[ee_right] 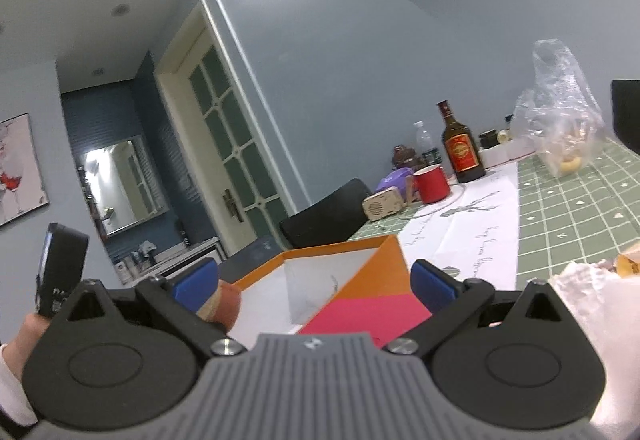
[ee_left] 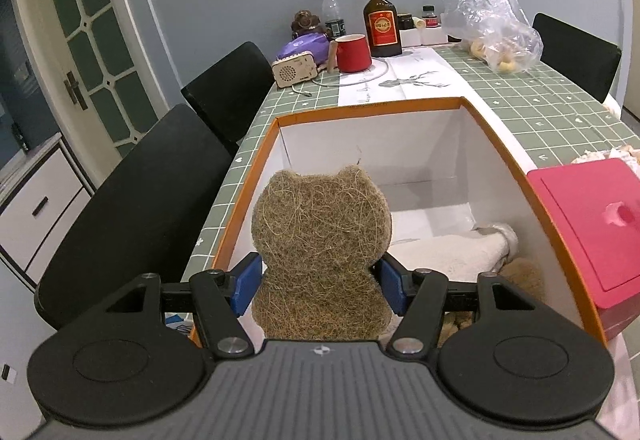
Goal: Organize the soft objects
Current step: 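Open the right tool to drop the towel while the left tool releases the coir sponge into the box, then move both tools to the pile of white soft items on the mat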
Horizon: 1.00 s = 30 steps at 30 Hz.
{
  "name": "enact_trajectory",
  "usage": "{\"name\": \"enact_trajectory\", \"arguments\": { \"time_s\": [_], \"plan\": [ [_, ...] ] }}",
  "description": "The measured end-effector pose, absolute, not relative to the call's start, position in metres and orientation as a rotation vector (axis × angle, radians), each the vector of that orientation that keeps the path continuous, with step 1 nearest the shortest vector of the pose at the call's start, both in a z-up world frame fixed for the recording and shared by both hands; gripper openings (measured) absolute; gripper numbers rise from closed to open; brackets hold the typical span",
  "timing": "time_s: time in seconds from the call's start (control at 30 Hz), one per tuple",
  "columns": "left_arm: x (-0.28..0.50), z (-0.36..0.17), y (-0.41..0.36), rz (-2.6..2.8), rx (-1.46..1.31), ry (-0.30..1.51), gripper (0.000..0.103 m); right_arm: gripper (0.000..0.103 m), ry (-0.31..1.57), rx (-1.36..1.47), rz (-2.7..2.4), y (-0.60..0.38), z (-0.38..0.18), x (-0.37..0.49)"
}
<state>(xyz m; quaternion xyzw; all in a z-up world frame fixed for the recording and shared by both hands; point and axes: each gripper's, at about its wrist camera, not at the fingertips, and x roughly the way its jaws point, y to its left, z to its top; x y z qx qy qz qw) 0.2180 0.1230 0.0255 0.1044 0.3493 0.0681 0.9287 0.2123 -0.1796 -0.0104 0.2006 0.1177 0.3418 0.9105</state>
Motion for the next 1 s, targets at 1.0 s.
{"name": "enact_trajectory", "arguments": {
  "time_s": [1.0],
  "plan": [
    [0.177,0.082,0.102,0.022,0.229,0.396,0.103,0.100,0.195,0.430,0.585,-0.207,-0.006,0.205]
  ]
}}
